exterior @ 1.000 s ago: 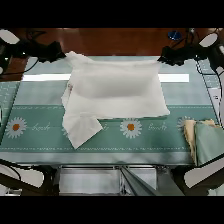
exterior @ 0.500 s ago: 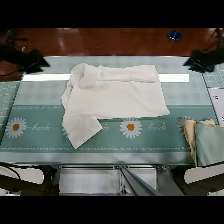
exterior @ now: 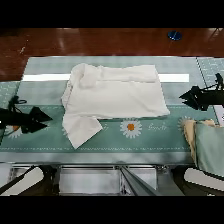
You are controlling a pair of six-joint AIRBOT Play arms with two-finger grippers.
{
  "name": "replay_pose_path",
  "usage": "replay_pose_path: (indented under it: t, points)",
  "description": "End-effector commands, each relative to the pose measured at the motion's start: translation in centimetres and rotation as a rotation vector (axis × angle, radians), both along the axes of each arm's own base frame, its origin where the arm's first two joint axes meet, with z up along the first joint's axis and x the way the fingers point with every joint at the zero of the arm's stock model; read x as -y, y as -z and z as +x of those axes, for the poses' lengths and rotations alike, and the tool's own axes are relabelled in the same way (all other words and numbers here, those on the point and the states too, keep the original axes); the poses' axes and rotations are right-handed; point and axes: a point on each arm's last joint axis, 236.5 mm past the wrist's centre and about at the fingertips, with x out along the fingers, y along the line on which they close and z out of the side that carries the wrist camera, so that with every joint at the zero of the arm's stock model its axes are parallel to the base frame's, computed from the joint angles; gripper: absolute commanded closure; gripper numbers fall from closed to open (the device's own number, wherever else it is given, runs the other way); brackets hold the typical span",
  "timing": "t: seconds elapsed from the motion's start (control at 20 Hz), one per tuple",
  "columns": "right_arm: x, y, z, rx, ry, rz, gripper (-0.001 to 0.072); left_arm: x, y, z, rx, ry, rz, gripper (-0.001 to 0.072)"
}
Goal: Fold the shirts.
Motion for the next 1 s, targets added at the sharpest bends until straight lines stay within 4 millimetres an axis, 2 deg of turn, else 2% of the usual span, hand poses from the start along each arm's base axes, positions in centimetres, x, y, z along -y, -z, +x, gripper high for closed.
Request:
replay_pose_path:
  t: [0.0,0.15,0.3,0.4,0.45,0.5,0.55,0.7,0.8,0.85,0.95]
  points:
    - [-1.6,0.4,-0.9,0.014,0.014,0.064,0.0304,3.6,2.6,-1.7,-0.007,-0.145,-0.118,0.0200]
    - [-1.8,0.4,-1.1,0.008,0.004,0.071,0.0304,4.3,3.1,0.6,0.064,-0.232,-0.121,0.0200]
    - [-1.8,0.4,-1.2,0.006,0.001,0.073,0.0304,6.7,2.4,3.1,0.126,-0.256,-0.158,0.0201]
    - [-1.9,0.4,-1.2,0.005,0.001,0.073,0.0304,7.6,2.4,4.3,0.157,-0.255,-0.139,0.0215]
    - [-1.9,0.4,-1.3,0.004,-0.002,0.074,0.0304,7.4,2.3,4.9,0.178,-0.256,-0.116,0.0369]
    - [-1.9,0.5,-1.4,-0.002,-0.007,0.071,0.0304,7.1,1.8,5.7,0.200,-0.257,-0.105,0.0639]
    - [-1.7,0.9,-1.9,-0.019,-0.022,0.051,0.0304,6.9,1.1,6.4,0.230,-0.241,-0.098,0.0689]
    - [-1.3,3.7,-6.1,-0.196,-0.069,-0.010,0.0304,7.0,-1.2,8.2,0.301,-0.187,-0.105,0.0689]
    - [-2.9,5.1,-8.3,-0.264,-0.106,0.026,0.0304,7.1,-2.1,8.7,0.332,-0.162,-0.104,0.0689]
    - [-3.5,5.5,-8.5,-0.274,-0.120,0.027,0.0304,7.1,-2.2,8.8,0.334,-0.160,-0.105,0.0689]
    - [-4.6,5.9,-7.6,-0.262,-0.116,0.053,0.0304,7.2,-2.3,8.8,0.335,-0.154,-0.108,0.0689]
